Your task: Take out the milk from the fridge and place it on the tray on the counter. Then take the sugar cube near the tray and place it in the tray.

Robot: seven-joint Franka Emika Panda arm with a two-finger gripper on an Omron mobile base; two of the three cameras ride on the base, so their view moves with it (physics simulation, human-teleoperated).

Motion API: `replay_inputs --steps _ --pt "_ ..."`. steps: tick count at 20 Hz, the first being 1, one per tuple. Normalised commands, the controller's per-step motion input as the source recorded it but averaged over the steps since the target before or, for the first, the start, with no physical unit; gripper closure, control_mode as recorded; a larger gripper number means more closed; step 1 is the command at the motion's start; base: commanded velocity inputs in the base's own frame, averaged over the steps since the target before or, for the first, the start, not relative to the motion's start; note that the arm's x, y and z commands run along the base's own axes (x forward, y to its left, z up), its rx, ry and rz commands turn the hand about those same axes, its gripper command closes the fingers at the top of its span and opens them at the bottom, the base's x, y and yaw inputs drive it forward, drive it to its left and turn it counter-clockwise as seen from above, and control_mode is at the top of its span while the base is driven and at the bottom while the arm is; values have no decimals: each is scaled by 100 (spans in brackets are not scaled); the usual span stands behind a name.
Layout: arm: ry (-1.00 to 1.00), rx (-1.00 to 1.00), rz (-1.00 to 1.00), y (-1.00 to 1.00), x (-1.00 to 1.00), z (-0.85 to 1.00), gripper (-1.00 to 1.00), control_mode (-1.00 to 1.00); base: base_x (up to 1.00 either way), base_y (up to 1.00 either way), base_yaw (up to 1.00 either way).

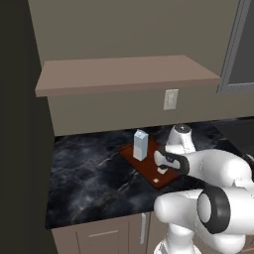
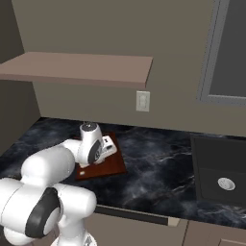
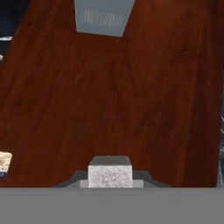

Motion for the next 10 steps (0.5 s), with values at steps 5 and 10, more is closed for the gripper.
replay_inputs --steps 5,10 --pt "0 0 0 0 0 -38 100 -100 0 0 0" --pt "0 0 0 0 0 -41 100 -100 0 0 0"
